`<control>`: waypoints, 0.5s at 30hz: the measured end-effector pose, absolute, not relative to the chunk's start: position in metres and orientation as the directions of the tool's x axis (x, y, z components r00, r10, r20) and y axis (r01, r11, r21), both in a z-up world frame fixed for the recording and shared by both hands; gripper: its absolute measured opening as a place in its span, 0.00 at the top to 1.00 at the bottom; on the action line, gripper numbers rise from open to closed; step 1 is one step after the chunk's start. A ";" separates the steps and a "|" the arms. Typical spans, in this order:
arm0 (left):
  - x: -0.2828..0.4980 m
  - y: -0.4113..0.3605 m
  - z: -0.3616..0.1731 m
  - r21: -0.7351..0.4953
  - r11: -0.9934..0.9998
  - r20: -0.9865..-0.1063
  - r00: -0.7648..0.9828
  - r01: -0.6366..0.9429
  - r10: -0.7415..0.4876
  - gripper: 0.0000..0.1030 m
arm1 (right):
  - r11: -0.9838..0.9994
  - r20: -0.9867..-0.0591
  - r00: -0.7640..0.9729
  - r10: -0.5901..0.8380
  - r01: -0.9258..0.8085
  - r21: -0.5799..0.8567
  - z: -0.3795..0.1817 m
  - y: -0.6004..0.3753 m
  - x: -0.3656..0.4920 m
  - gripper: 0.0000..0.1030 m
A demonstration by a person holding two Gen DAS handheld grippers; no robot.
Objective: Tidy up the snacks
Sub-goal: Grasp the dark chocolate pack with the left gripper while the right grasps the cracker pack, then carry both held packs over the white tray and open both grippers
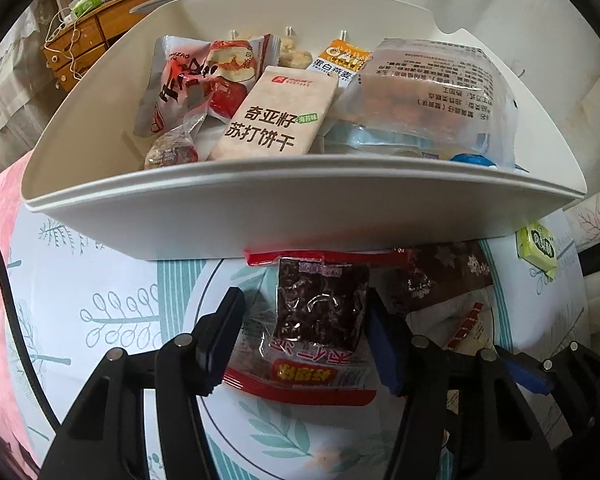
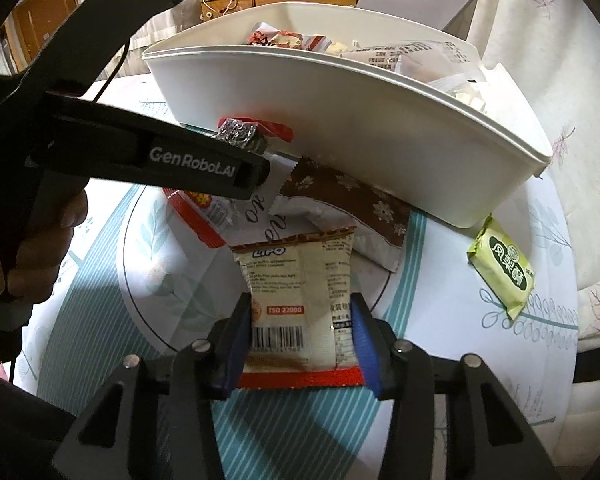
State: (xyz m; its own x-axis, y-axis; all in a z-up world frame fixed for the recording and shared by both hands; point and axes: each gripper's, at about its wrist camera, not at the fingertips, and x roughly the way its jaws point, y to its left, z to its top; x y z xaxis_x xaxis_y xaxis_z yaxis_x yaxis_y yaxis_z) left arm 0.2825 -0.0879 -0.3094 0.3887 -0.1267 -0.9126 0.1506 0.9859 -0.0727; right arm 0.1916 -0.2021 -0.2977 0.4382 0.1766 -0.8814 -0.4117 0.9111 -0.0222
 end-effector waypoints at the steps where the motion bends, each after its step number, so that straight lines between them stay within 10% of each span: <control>1: 0.281 -0.087 -0.309 -0.073 0.986 -0.914 0.386 0.151 -0.127 0.45 | 0.912 -0.883 0.437 0.173 -0.409 -0.024 -0.297 -0.201 0.192 0.55; 15: 0.229 -0.041 -0.294 -0.101 0.989 -0.920 0.368 0.108 -0.135 0.45 | 0.913 -0.889 0.423 0.176 -0.407 -0.013 -0.280 -0.183 0.165 0.54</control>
State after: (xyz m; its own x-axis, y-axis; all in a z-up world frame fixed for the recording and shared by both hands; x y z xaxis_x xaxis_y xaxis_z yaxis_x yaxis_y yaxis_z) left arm 0.2287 -0.0410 -0.2943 0.3681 -0.1347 -0.9200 0.1085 0.9889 -0.1013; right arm 0.1648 -0.1834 -0.2804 0.4225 0.1764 -0.8890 -0.4075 0.9131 -0.0125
